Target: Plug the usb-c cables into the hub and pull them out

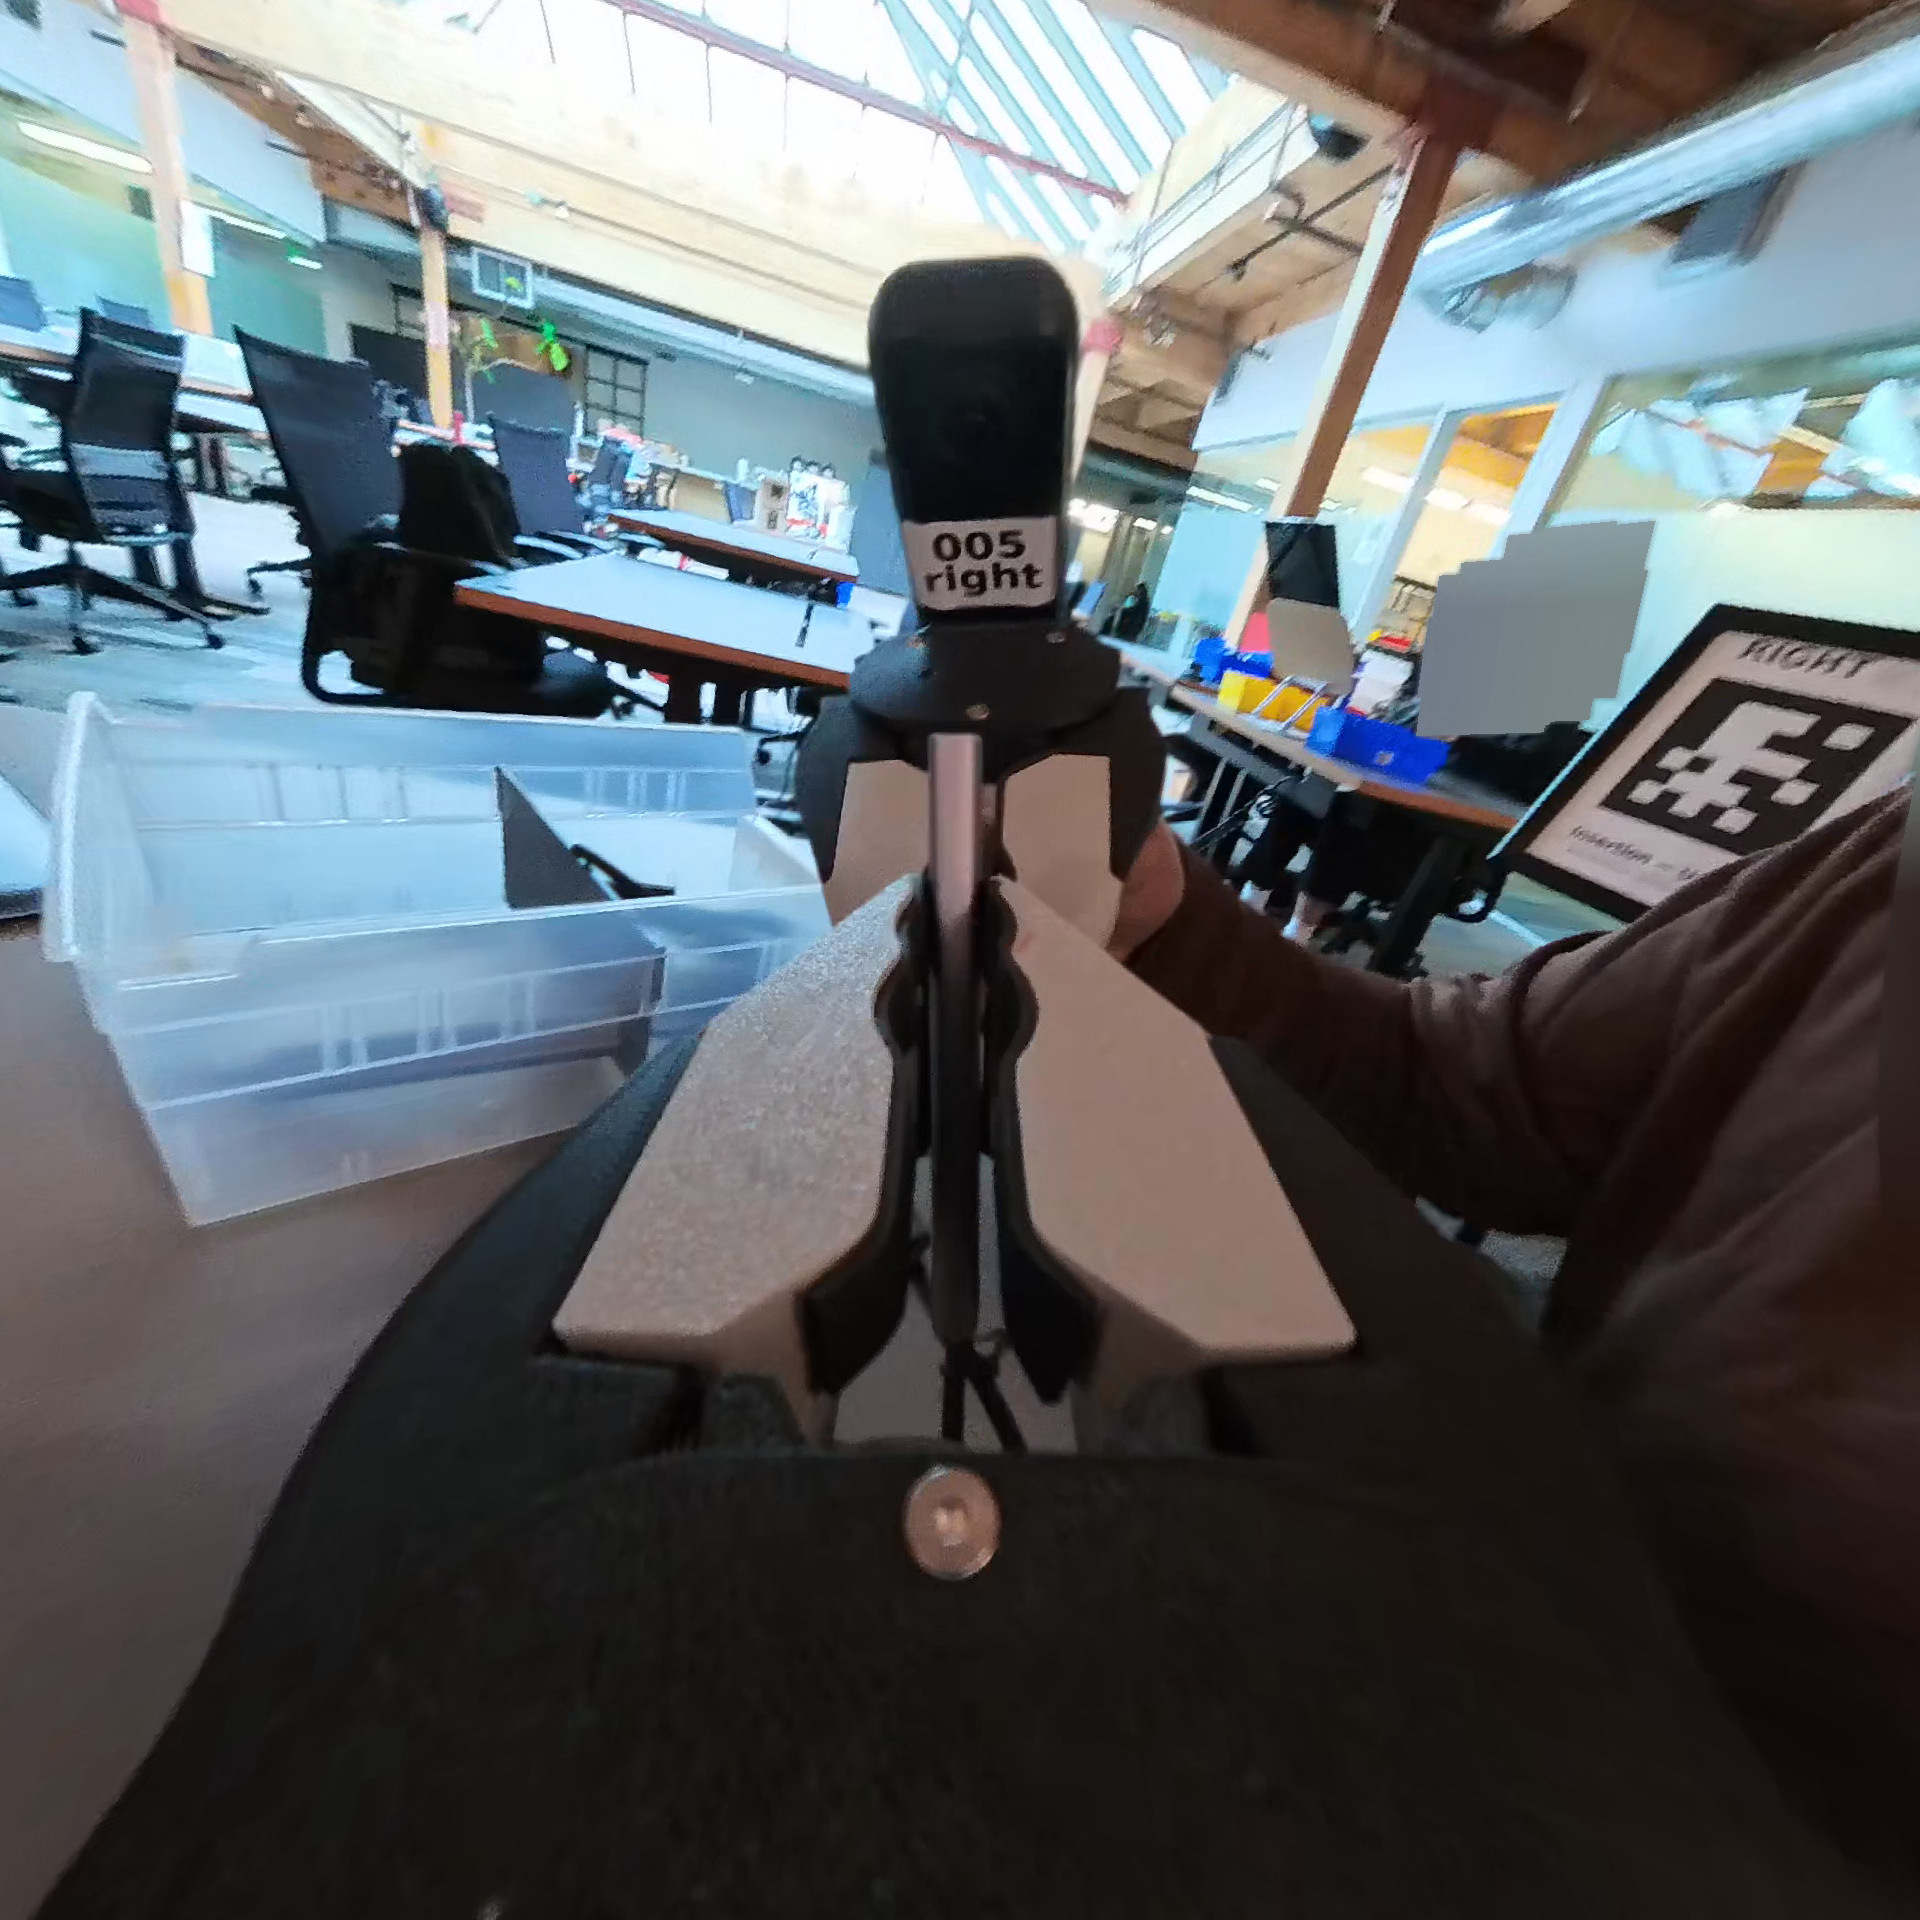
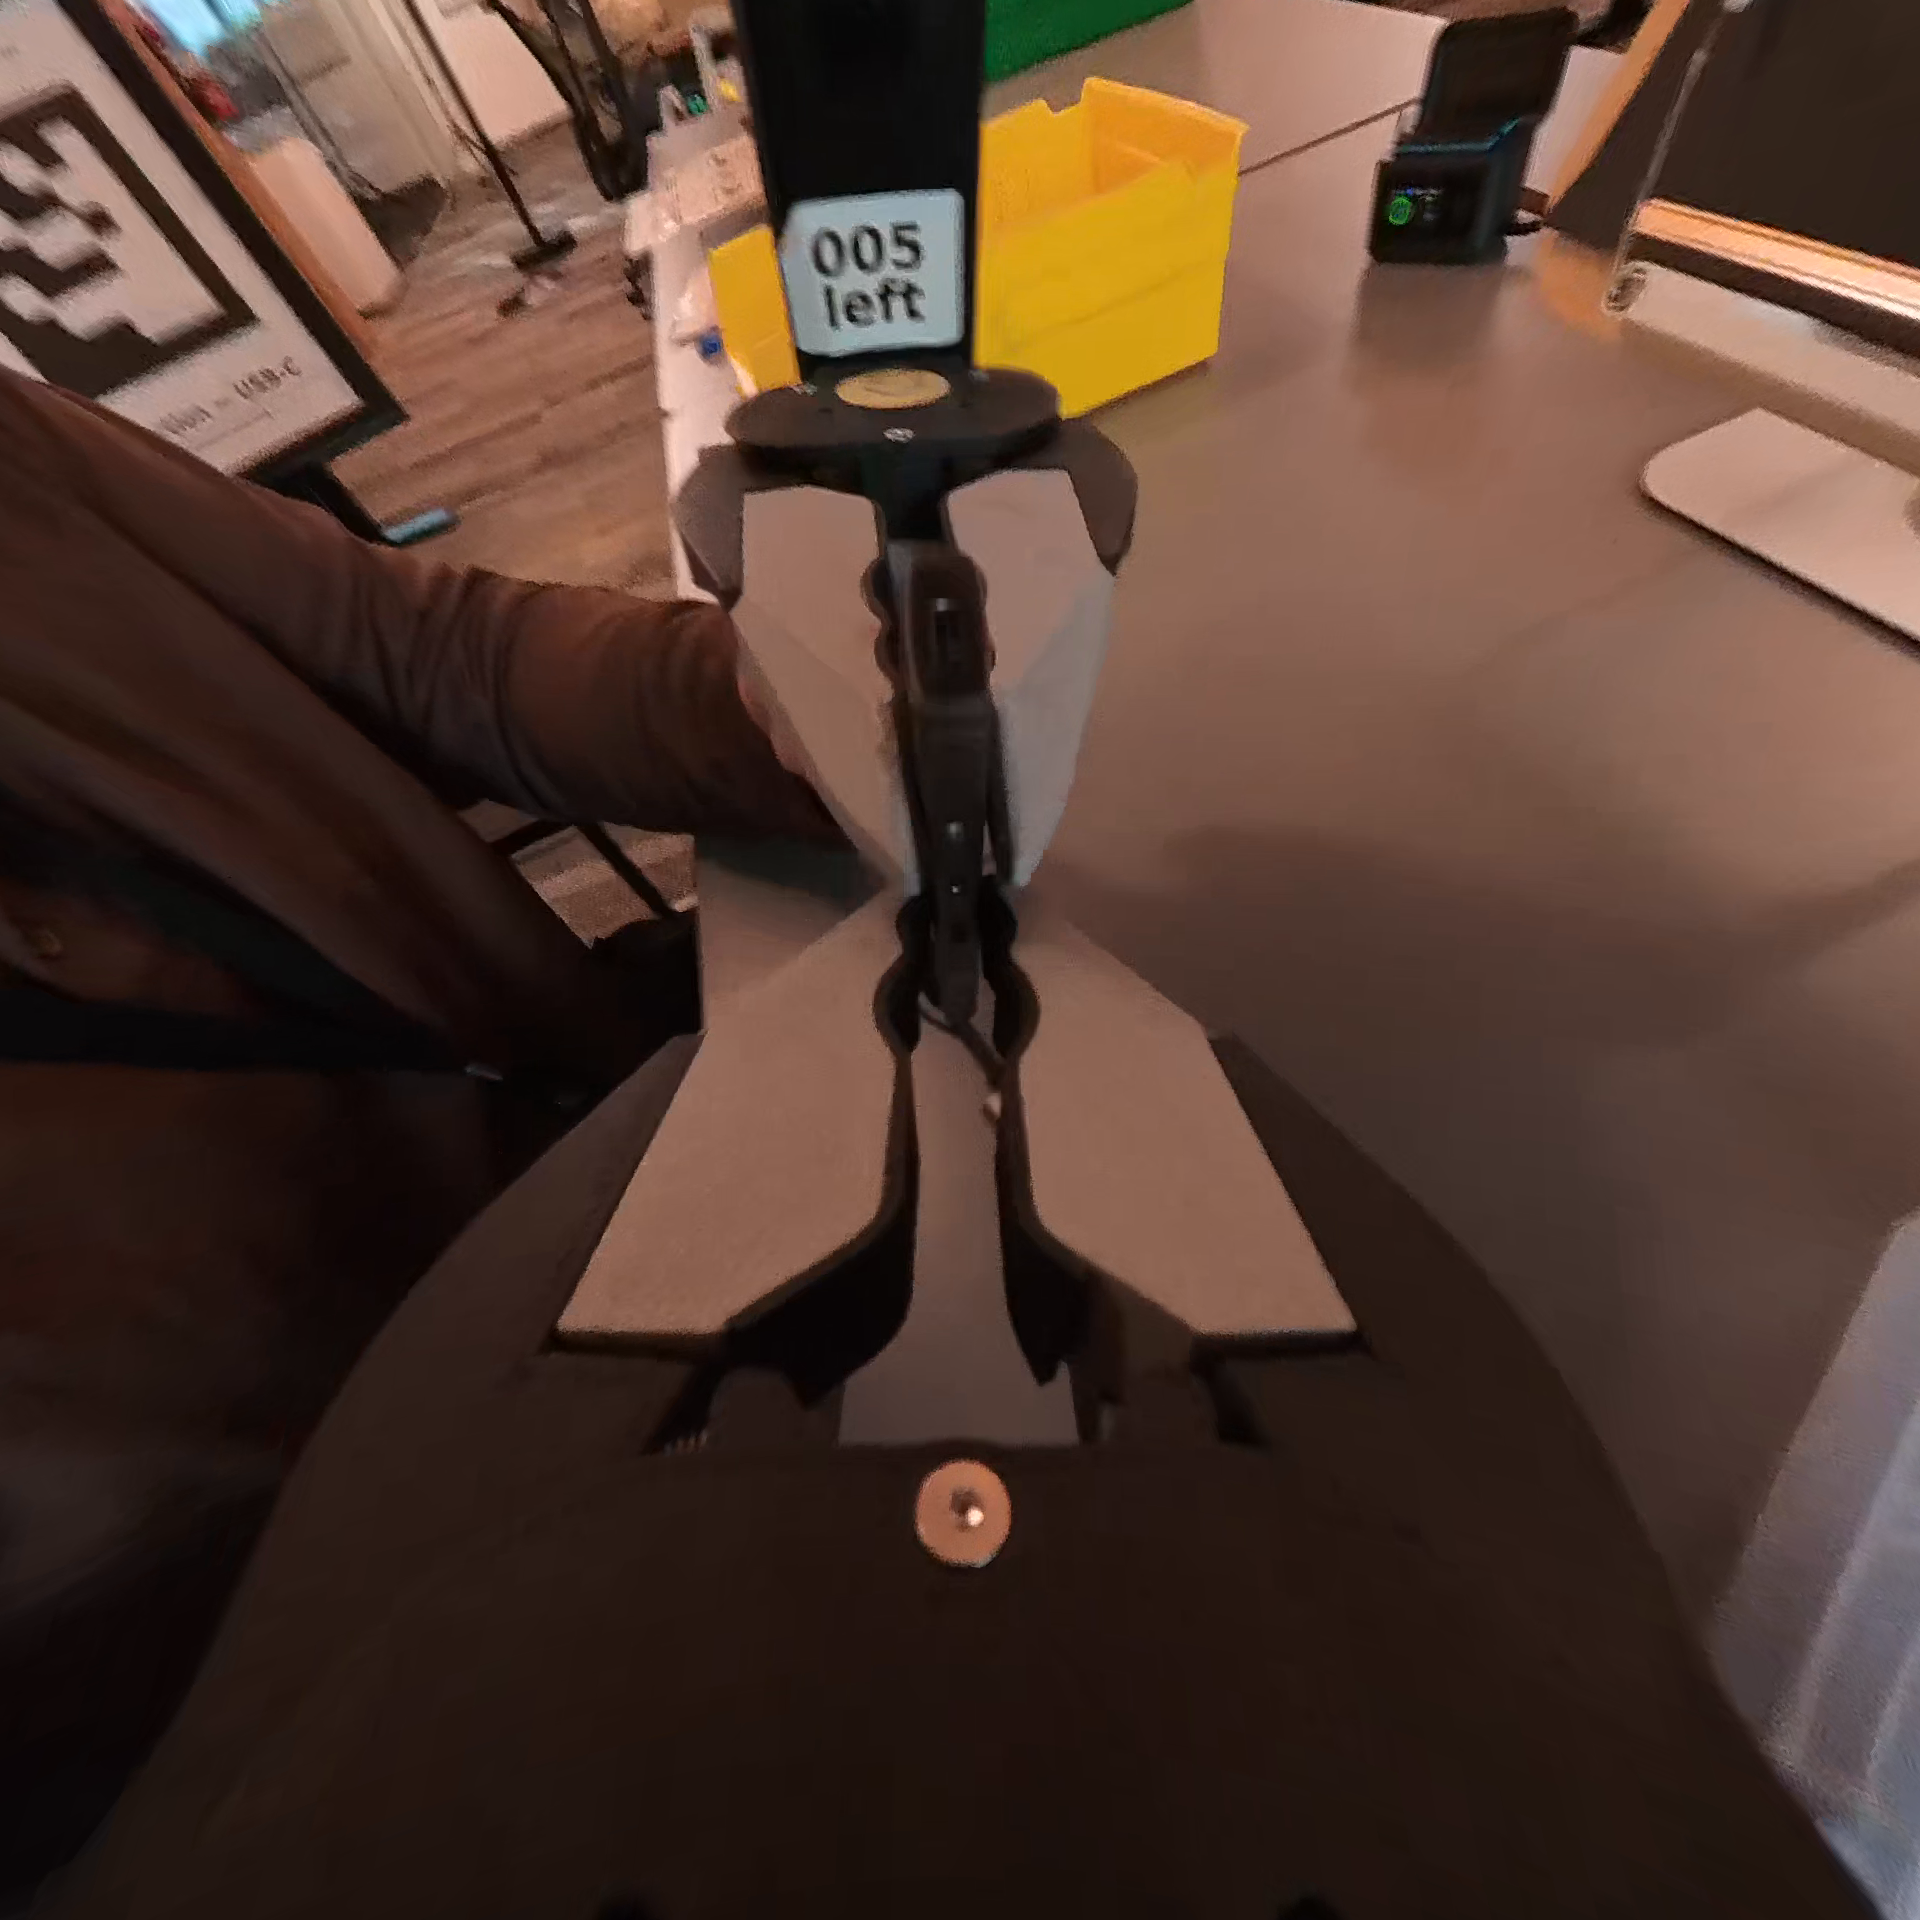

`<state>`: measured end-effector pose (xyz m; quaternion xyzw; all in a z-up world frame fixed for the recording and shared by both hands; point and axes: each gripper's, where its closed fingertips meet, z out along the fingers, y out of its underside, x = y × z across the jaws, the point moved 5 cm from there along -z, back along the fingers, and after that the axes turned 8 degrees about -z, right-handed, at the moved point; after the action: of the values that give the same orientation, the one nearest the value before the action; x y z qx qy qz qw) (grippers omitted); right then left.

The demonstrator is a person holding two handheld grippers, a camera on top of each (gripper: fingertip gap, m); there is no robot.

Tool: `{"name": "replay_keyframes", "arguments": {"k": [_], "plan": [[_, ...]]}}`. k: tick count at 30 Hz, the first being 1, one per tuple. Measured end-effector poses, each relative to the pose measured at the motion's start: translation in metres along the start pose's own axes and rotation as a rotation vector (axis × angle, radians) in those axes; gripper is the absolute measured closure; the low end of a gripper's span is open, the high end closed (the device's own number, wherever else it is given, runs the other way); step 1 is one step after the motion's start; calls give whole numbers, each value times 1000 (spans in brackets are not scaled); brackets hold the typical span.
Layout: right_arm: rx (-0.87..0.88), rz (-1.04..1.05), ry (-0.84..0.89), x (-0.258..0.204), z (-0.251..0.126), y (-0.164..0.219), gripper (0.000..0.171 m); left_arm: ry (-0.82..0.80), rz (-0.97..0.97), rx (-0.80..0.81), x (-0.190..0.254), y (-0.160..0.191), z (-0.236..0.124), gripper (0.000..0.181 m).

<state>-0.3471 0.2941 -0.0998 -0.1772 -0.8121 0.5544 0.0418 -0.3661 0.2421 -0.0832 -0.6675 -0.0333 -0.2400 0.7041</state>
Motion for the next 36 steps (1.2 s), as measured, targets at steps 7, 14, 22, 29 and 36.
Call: {"name": "replay_keyframes", "arguments": {"k": [7,14,22,29,36], "plan": [[-4,-163,521,38,-114,-32,166,-114,-38,37,-12,-12,-29,163],[75,-322,843,95,-224,-65,166,-212,-57,-130,-33,18,-52,159],[12,-434,899,154,-228,-38,166,-271,-41,-374,-52,66,-42,155],[-177,-484,768,178,-188,-6,166,-268,78,-501,-59,84,-44,154],[-660,-509,676,180,-150,37,107,-311,58,-490,-59,79,-45,152]]}}
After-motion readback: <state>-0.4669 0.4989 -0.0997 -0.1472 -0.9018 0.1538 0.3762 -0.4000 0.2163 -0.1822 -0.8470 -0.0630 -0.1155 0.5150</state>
